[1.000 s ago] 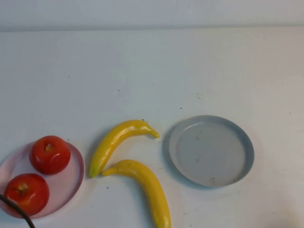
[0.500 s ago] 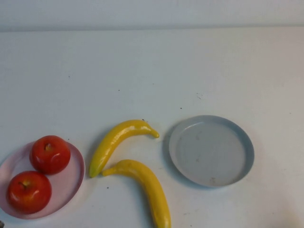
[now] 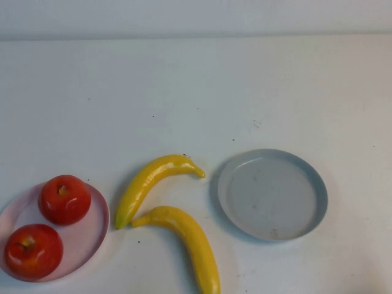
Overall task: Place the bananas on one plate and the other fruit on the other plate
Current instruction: Put another type of fruit in the right plate
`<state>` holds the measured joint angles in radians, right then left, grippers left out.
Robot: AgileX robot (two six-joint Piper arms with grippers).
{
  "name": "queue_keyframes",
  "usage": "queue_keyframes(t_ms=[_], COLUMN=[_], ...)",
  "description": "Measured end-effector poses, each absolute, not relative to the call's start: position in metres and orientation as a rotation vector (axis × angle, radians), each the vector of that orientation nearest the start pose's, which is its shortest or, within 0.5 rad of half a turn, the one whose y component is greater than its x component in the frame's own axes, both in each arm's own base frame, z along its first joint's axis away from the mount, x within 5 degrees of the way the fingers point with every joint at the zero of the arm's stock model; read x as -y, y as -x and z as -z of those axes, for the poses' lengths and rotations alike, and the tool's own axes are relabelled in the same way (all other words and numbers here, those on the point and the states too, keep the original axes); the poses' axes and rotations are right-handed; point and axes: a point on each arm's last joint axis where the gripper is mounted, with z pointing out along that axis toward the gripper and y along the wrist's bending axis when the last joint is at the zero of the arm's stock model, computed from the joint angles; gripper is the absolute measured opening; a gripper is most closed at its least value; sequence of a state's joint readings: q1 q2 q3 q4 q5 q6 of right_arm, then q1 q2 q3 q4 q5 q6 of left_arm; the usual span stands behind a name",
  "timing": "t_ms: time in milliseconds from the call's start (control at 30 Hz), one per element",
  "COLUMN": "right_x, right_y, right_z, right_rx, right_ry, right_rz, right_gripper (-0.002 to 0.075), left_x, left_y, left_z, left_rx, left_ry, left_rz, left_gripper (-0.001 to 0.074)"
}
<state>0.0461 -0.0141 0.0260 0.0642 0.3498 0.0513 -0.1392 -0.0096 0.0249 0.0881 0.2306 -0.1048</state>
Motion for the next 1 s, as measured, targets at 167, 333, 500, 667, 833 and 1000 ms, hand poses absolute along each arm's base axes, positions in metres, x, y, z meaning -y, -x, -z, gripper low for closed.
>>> queue_keyframes(t_ms=[167,333,500,667,833,1000], right_x=[-0.004,-0.004,-0.004,-0.004,-0.004,-0.004], right_y=[-0.053,-0.053,-0.053,-0.053,-0.053,-0.053], right_z=[-0.174,-0.174,-0.174,-0.174,-0.174,-0.174], right_rx=[-1.846,-1.846,-1.846,-1.846,-1.846,-1.846], right_ry=[-0.045,-0.045,-0.045,-0.045,-0.045,-0.045], right_rz=[-0.131,-0.131,-0.131,-0.131,-0.131,-0.131], right_gripper=[-0.0017,-0.0017,-0.0017,-0.0017,-0.0017,-0.0017], left_x=[0.004,0.004,0.004,0.004,0.004,0.004], left_y=[-0.053,-0.052,-0.052,-0.052,-0.052,-0.052], left_z=[-0.172,-0.172,-0.172,-0.172,-0.172,-0.172], left_rx=[-1.867,-1.870,-1.870,-1.870,-1.870,-1.870], left_ry=[-0.087,-0.087,-0.087,-0.087,-0.087,-0.088], left_rz=[0.082,0.081,0.081,0.081,0.081,0.079], left_gripper=[0.0004,0.0004,0.0004,0.0004,0.0004,0.0004])
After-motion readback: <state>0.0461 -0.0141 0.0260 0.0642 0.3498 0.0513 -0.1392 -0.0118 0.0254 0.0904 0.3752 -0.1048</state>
